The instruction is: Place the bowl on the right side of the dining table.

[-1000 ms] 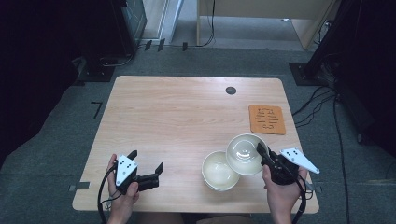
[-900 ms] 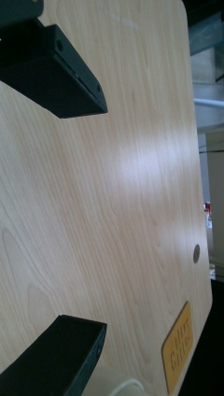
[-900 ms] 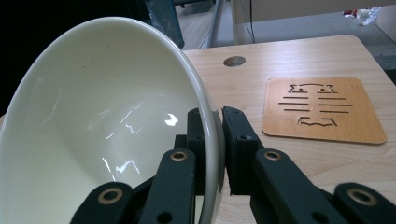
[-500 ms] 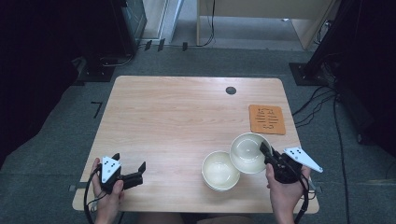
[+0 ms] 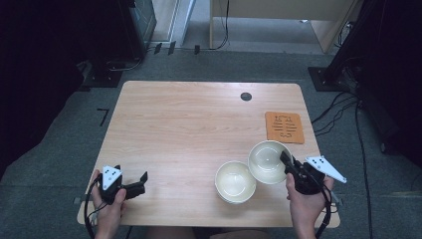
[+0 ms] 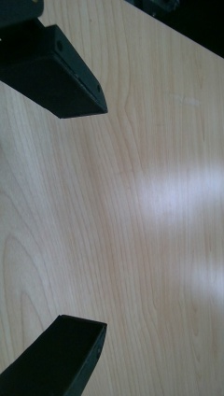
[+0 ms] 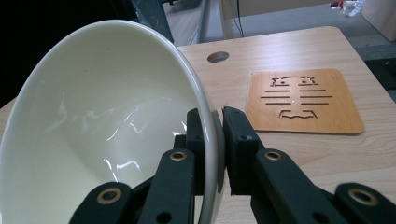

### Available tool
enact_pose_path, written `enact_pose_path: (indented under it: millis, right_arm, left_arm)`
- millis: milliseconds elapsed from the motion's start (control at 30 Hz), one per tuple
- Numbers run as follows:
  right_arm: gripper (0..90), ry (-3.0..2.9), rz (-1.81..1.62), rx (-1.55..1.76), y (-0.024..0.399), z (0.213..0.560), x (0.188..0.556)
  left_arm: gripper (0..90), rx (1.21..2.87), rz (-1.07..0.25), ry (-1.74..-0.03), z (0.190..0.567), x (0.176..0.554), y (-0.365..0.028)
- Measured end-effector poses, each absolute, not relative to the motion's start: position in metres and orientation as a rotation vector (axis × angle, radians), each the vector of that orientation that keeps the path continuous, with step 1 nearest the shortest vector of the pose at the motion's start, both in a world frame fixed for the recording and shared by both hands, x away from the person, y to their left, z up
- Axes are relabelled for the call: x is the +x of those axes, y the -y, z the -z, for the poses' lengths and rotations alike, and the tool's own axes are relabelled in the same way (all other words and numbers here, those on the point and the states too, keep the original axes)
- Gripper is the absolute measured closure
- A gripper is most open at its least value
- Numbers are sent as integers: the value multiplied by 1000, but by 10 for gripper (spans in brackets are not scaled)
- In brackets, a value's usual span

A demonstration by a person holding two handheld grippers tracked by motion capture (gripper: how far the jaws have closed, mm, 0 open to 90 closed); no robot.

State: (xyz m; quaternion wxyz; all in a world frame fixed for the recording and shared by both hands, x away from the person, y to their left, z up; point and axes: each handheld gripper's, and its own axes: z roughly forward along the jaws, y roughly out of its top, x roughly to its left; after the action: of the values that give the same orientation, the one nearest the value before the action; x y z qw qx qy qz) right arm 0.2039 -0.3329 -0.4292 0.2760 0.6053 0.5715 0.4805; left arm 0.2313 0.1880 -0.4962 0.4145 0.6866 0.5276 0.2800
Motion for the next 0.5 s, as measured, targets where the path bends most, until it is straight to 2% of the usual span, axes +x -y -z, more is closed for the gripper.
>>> enact_pose_path:
  millis: [500]
  right_arm:
    - [824, -1506, -1266, 1646, 342, 429, 208]
  left_arm:
    - [0, 1739, -718, -1423, 508, 240, -207]
